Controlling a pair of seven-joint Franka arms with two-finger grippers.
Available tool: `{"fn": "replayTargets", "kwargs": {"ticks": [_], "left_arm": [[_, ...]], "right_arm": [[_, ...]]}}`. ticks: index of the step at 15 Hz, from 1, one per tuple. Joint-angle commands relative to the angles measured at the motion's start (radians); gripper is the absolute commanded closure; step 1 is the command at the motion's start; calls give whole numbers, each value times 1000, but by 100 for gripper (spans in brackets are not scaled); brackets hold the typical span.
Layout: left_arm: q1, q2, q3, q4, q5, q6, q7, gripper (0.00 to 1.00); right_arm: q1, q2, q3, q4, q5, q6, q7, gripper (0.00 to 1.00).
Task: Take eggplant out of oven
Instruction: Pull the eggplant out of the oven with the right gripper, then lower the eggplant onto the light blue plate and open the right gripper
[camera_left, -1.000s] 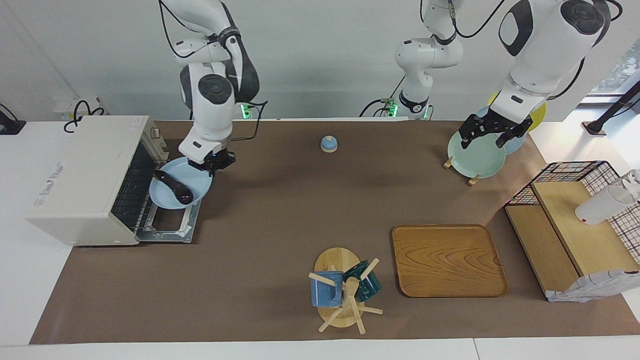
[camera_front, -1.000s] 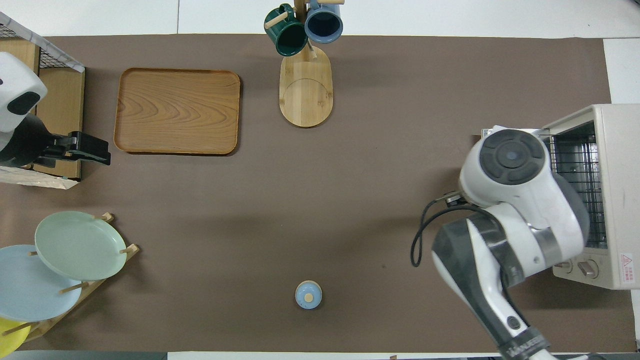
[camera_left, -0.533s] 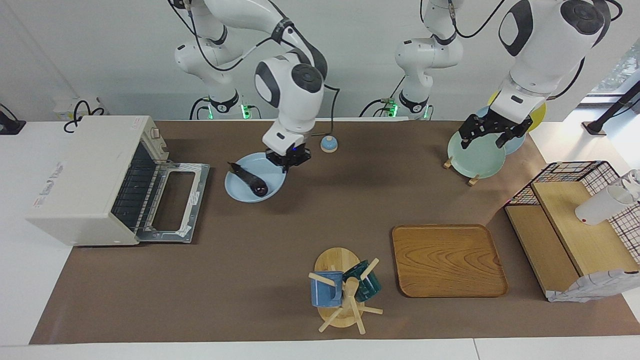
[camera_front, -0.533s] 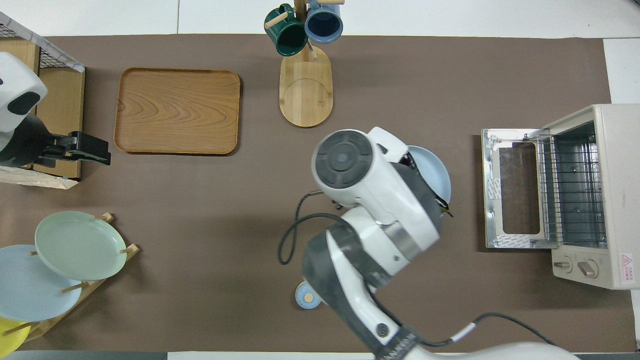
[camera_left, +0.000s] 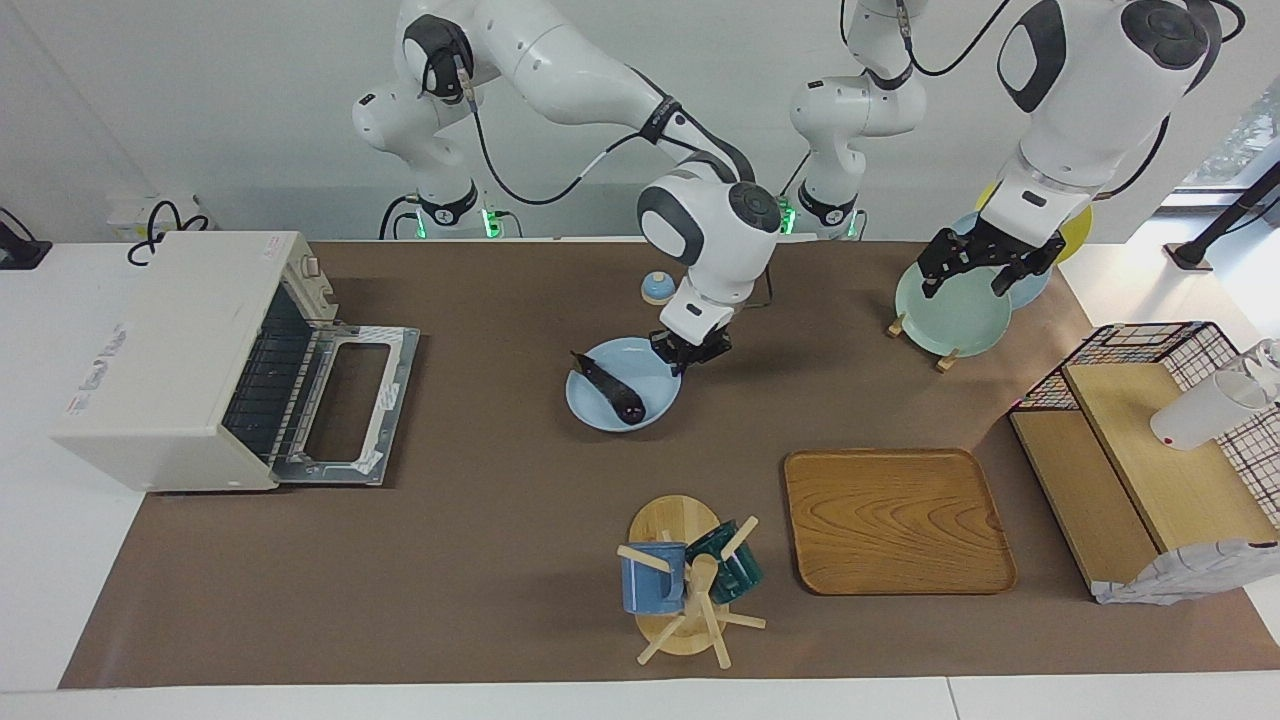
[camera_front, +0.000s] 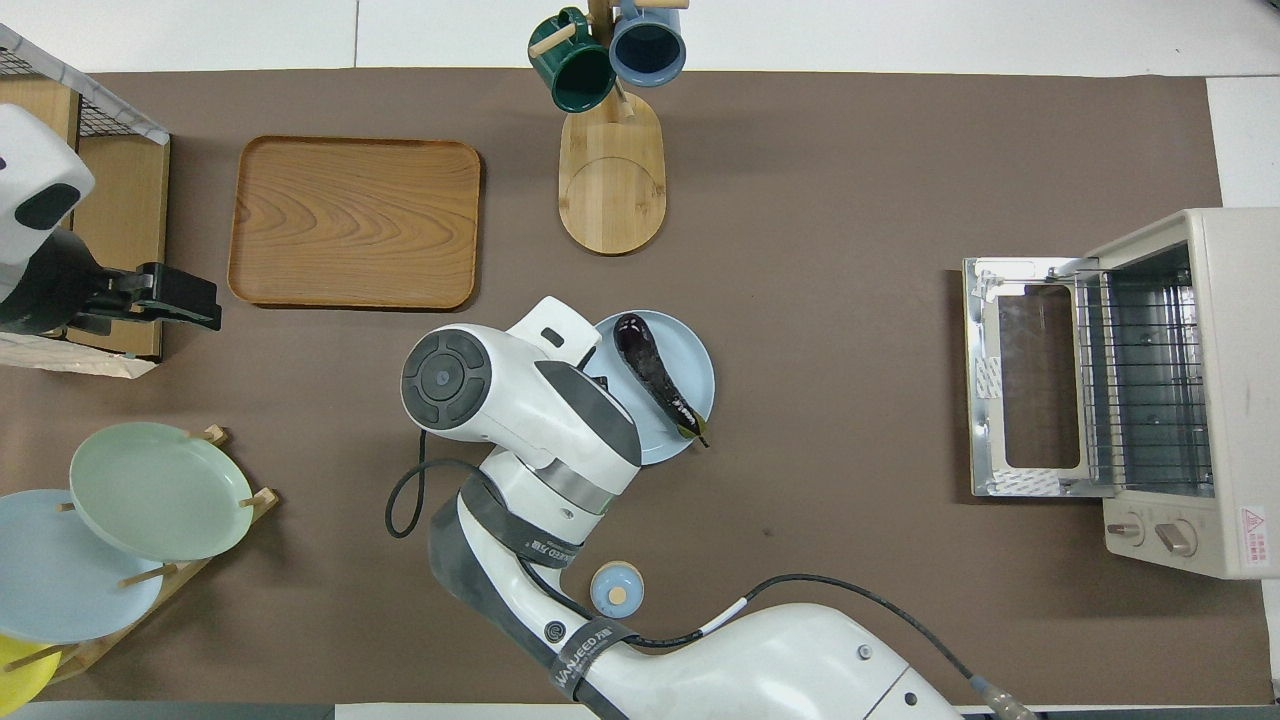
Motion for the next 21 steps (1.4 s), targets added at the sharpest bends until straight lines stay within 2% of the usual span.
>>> {"fn": "replayTargets", "kwargs": {"ticks": [1,3,4,6,9,12,13,14,15,18,21], "left_arm": [[5,-11,-3,-13,1,12,-8,0],[5,-11,-3,-13,1,12,-8,0],[5,-11,-3,-13,1,12,-8,0],[5,-11,-3,-13,1,12,-8,0],[5,-11,-3,-13,1,12,-8,0],[5,-11,-3,-13,1,12,-8,0],[5,-11,-3,-13,1,12,-8,0],[5,-11,-3,-13,1,12,-8,0],[5,-11,-3,-13,1,12,-8,0],[2,-11,-4,-13,1,8,-11,0],[1,-11,-4,-11,1,8,-11,0]], "right_arm": [[-8,-3,10,-43,37,93,13,100],[-13,-10,10,-97,100,175,51,100],[-19,-10,10,-97,129,172,51,93],[-18,-12,9,-83,126,171,53,68],[-30,-39,-1,-68,117,142,44,66],[-122,-110,-7,-45,114,-14,-56,71],[-161,-142,-8,-54,90,-77,-124,78],[-204,-170,-7,-72,51,-143,-190,92],[-234,-193,-7,-103,15,-196,-241,99],[-367,-326,-7,-316,-75,-207,-384,100],[-488,-392,-7,-515,-128,-117,-401,100]]}}
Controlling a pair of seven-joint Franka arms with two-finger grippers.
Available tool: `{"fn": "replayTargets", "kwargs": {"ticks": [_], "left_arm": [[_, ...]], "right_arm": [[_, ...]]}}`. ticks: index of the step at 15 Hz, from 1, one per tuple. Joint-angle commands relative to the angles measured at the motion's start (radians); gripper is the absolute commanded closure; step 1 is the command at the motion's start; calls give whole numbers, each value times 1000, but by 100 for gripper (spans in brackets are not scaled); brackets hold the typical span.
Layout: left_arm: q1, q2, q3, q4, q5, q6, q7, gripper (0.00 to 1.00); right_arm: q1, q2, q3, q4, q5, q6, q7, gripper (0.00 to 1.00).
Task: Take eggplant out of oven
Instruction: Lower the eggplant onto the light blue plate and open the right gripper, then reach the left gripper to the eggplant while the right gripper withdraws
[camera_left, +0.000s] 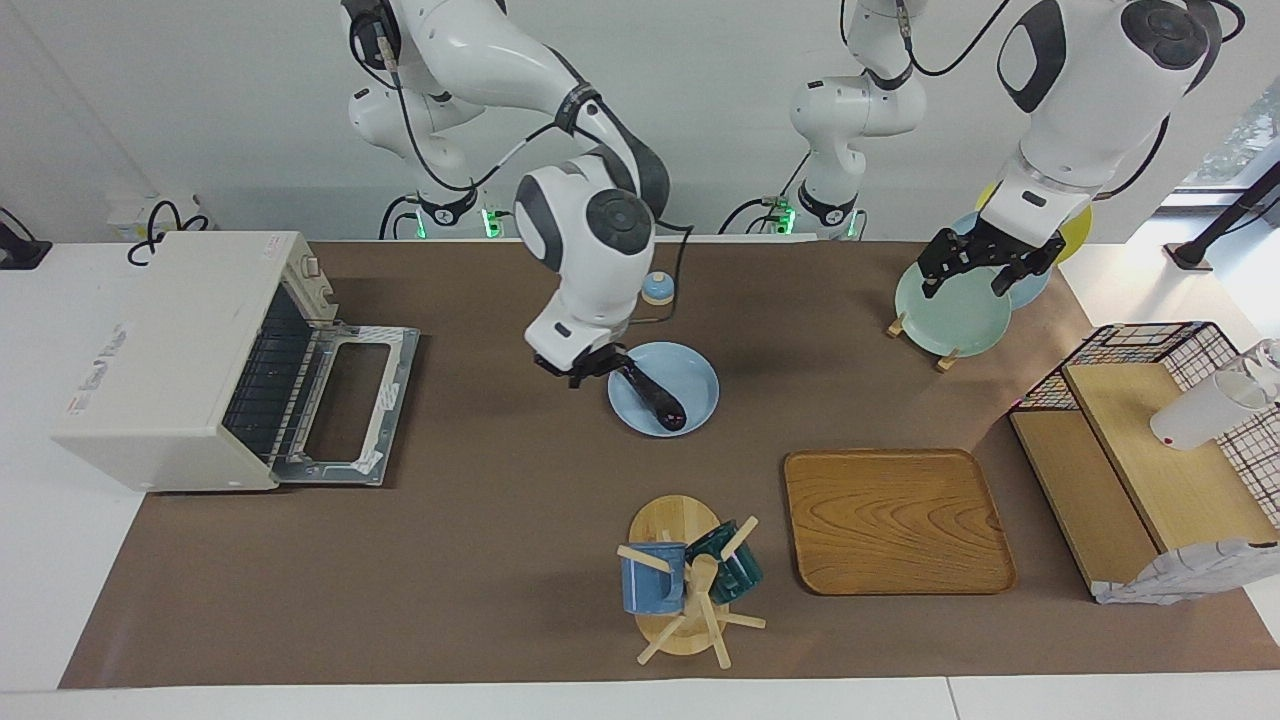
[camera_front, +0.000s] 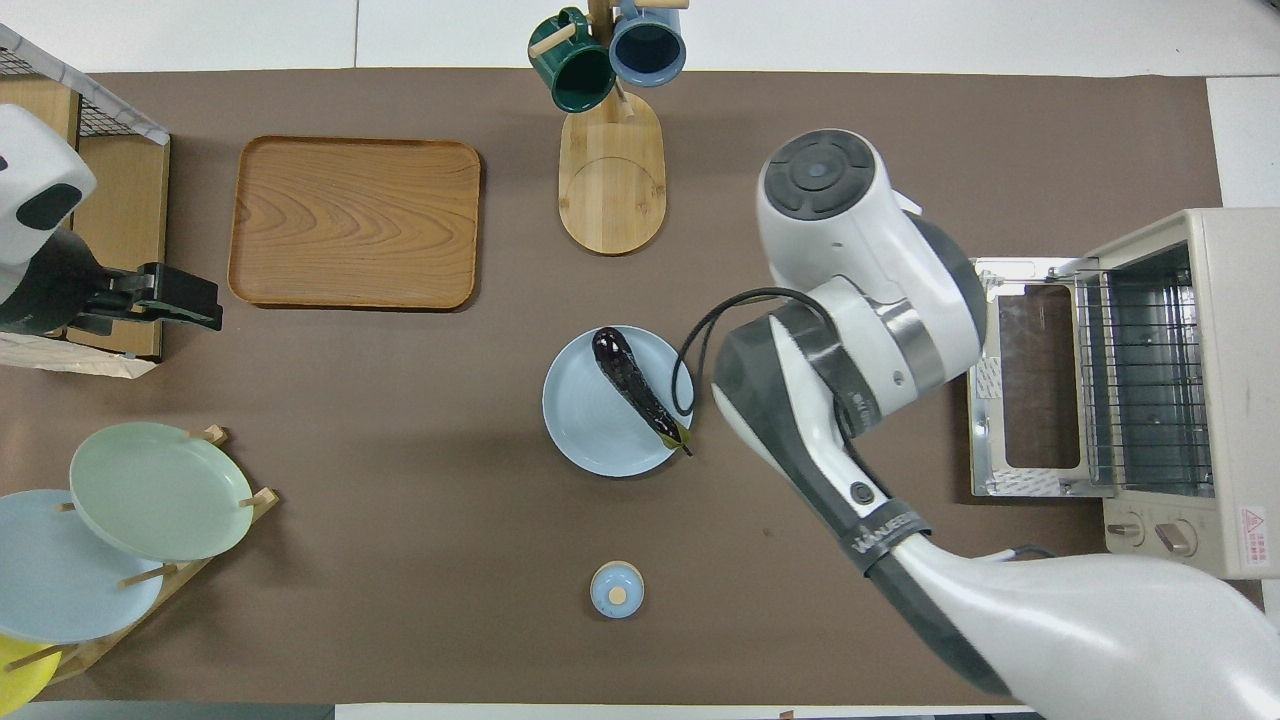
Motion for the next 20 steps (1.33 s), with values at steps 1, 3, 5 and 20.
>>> {"fn": "replayTargets", "kwargs": {"ticks": [1,3,5,20], "left_arm": [[1,-11,-2,-11,1,5,-10,0],[-7,-16,-4,-11,1,6,-13,0],[-8,-16,-8,-14,-2,8,-15,0],[-453,178,-11,-137,-69,385,-1012,0]], "right_arm": [[-77,-103,17,-246,-65,138,-22,100],[-139,-140,17,-392,-99,282,-27,100],[-182,-148,17,-446,-111,346,-68,100],[-272,-148,18,-398,-212,311,-297,100]]}}
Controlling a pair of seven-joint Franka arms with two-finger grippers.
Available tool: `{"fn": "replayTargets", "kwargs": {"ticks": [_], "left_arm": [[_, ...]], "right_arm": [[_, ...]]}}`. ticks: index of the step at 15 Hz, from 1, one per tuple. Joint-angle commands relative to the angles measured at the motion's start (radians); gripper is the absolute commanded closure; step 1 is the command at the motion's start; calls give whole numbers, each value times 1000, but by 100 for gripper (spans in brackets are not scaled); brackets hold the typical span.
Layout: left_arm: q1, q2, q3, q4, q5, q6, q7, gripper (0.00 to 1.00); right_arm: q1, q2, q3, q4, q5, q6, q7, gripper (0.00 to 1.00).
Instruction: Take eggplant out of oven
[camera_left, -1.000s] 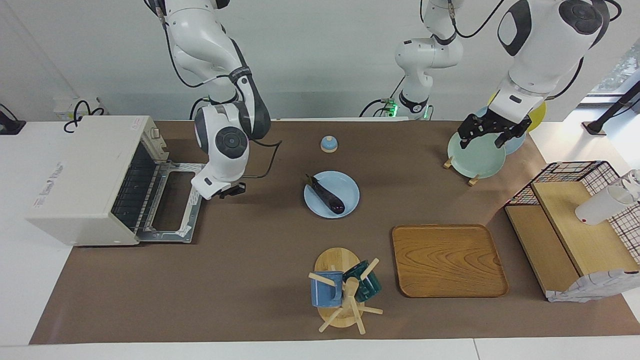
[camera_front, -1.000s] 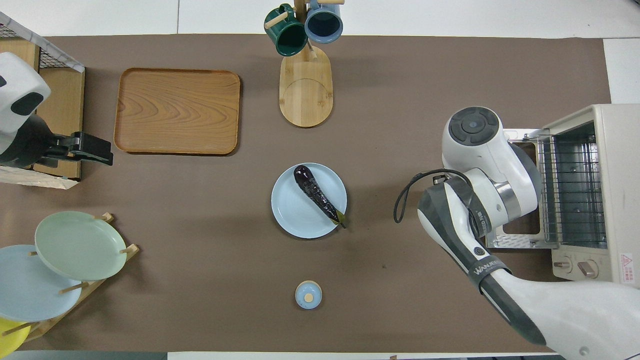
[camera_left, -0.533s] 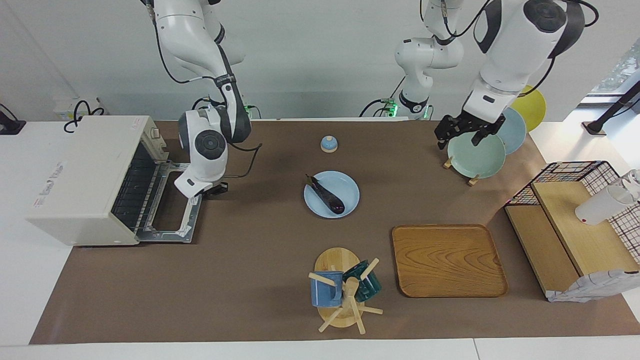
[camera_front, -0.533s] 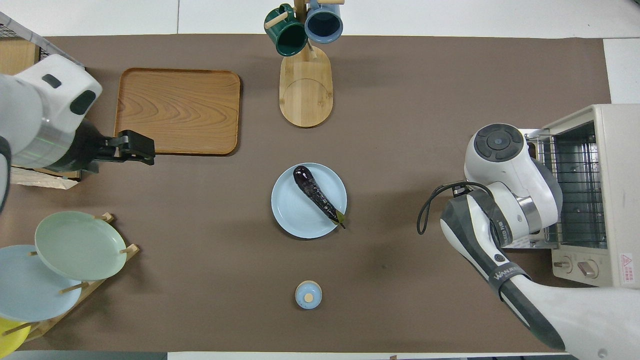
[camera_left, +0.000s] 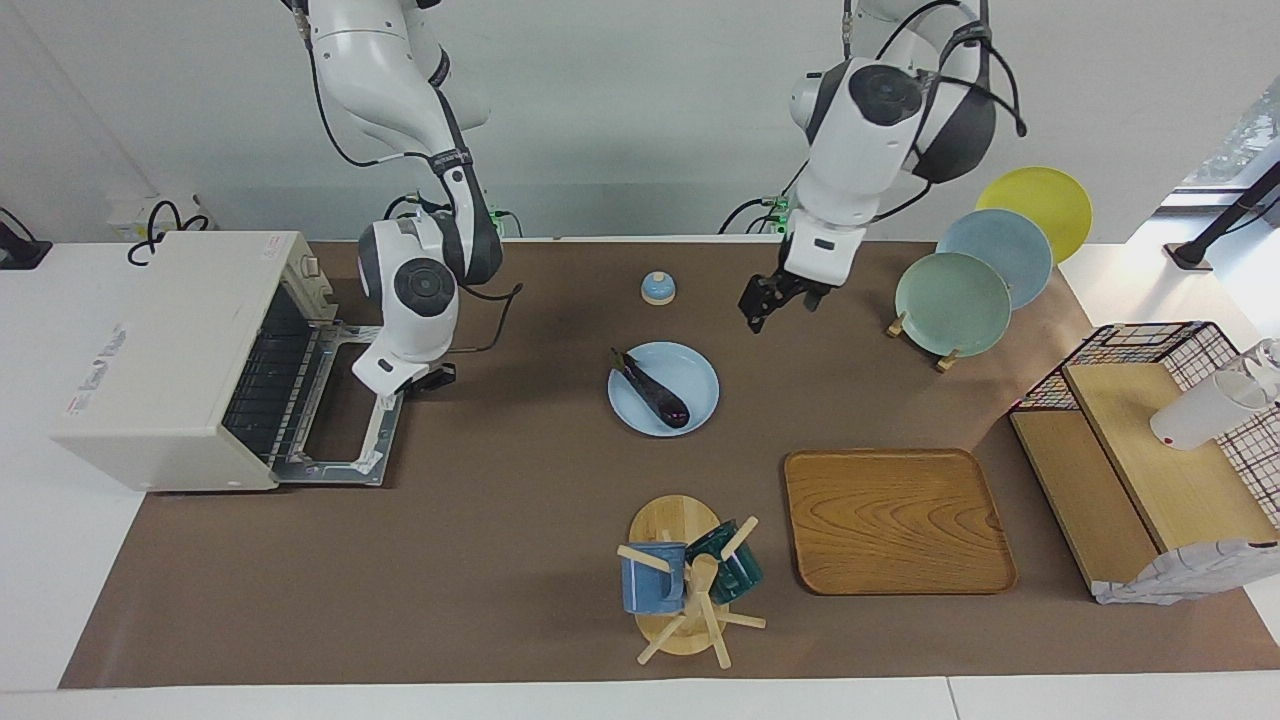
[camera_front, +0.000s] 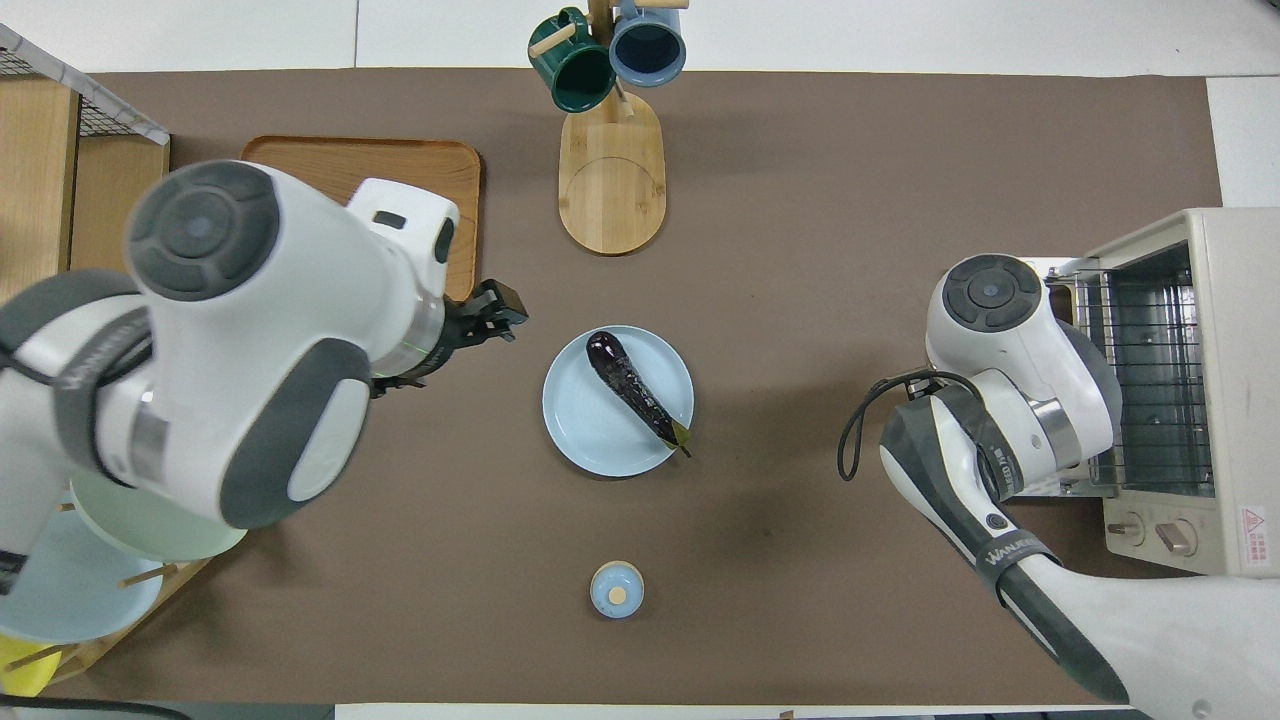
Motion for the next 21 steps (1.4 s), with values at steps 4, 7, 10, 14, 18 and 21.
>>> {"fn": "replayTargets", "kwargs": {"ticks": [4,7,10,14,18,21], "left_arm": [[-140,176,19,2,-13,211,-292,0],[-195,253,22,0,-9,263,-359,0],[-197,258,22,-34,-7,306,-364,0],[-220,259,22,-104,-6,418,-382,6],[-226,259,22,-121,-6,441,-376,18],[-226,259,22,-120,-4,437,-372,57]], "right_arm": [[-66,-54,1,164,-53,-201,-204,100],[-95,-117,3,164,-53,-244,-227,100],[-126,-166,1,164,-39,-285,-281,100],[-166,-205,1,155,-36,-304,-350,100],[-212,-231,1,155,-1,-325,-411,100],[-220,-287,1,175,78,-379,-418,95]]}}
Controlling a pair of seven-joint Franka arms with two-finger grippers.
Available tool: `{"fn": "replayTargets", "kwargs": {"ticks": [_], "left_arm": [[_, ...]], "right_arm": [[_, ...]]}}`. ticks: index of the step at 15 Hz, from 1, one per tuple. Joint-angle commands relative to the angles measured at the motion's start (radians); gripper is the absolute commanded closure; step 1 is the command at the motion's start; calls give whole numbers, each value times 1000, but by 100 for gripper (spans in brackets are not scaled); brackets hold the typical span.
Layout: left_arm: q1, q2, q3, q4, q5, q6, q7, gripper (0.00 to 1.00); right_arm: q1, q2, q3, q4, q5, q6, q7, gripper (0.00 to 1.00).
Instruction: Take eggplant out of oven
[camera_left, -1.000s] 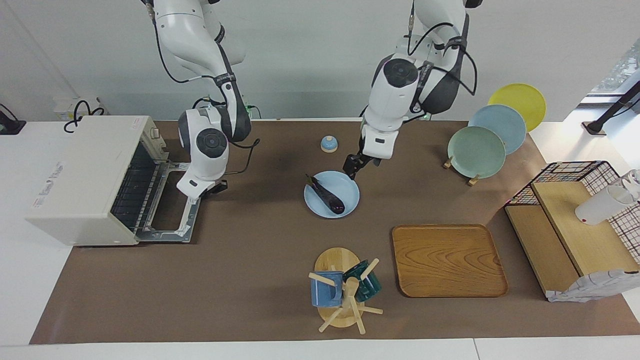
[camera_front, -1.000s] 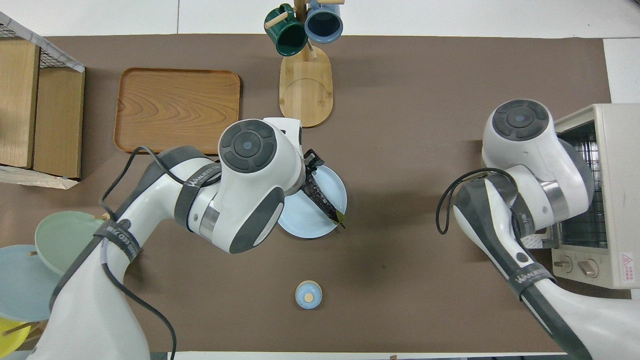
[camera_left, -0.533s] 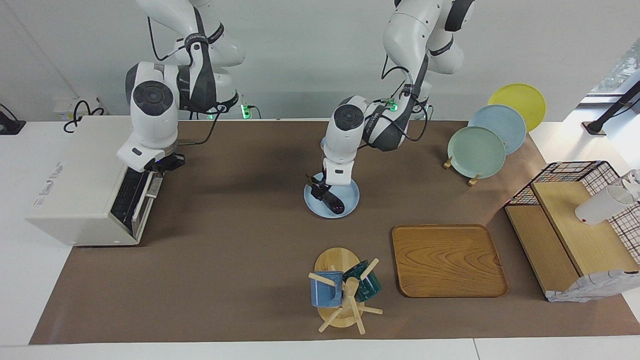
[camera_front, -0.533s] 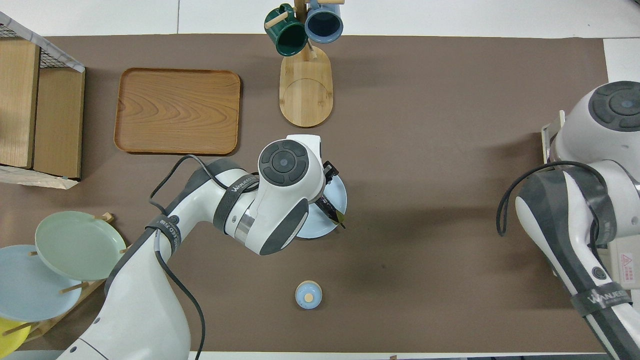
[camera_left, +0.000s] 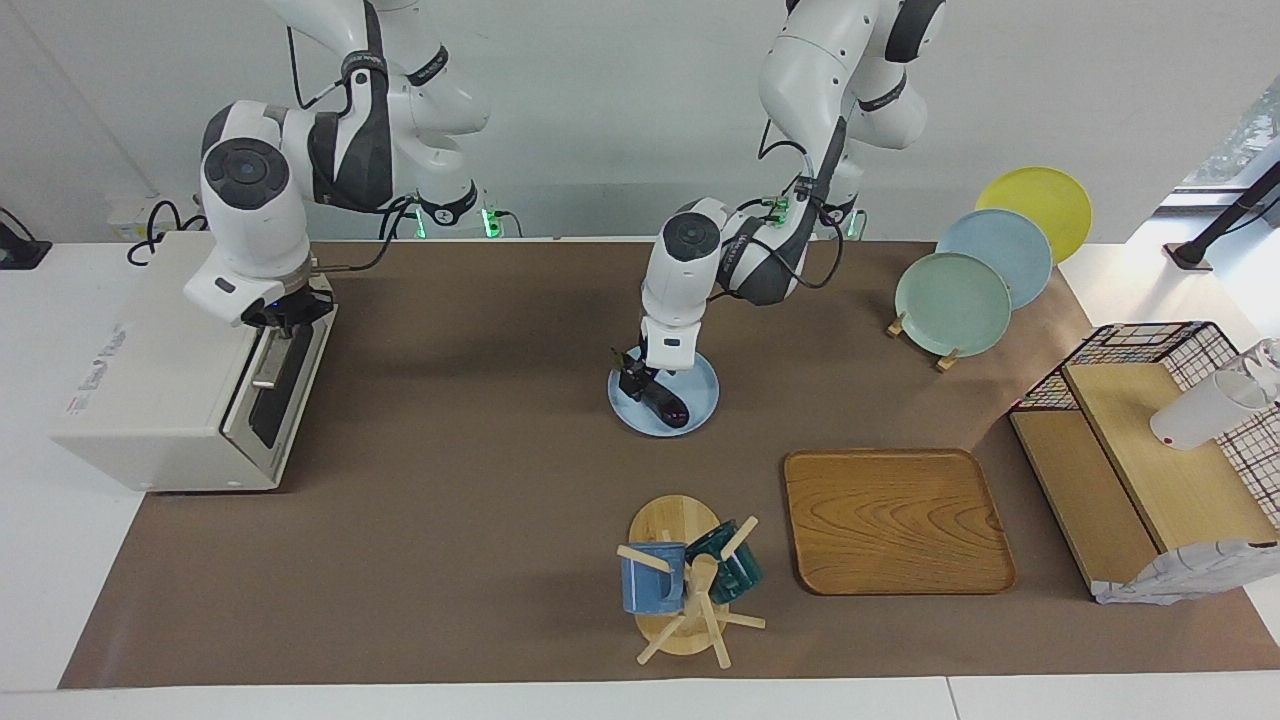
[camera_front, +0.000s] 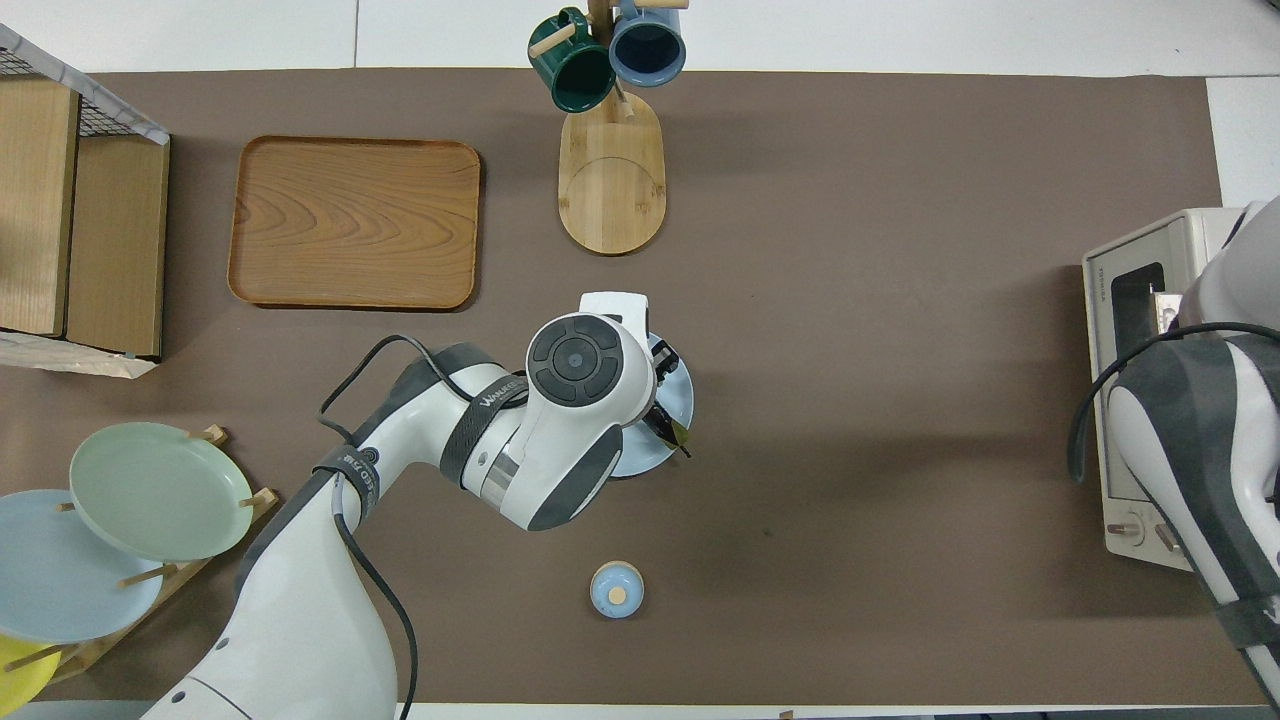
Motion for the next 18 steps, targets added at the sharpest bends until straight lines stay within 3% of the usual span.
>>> {"fn": "replayTargets", "kwargs": {"ticks": [1,4,6,9,10,11,14,16,18], "left_arm": [[-17,-15,17,-23,-3,16,-3,70],[-14,-17,17,-23,-3,9,13,100],[-10,-17,19,-20,-3,1,14,100],[5,-41,24,-9,20,-46,77,100],[27,-70,24,-1,20,-77,115,100],[53,-96,24,11,20,-114,160,100],[156,-115,22,109,20,-246,382,100],[229,-97,22,169,20,-278,555,100],[315,-74,22,207,22,-278,710,100]], "right_arm": [[-15,-80,6,25,114,-61,-30,84],[-8,-91,10,137,199,-175,-26,61],[-5,-80,10,194,270,-203,-24,51],[-8,-77,12,190,280,-183,-20,49],[-5,-78,10,182,296,-160,-14,16],[-4,-78,10,179,297,-147,0,0],[-11,-31,10,214,381,-153,26,0],[7,-15,10,231,371,-161,32,0],[21,44,7,327,331,-204,32,0]]}}
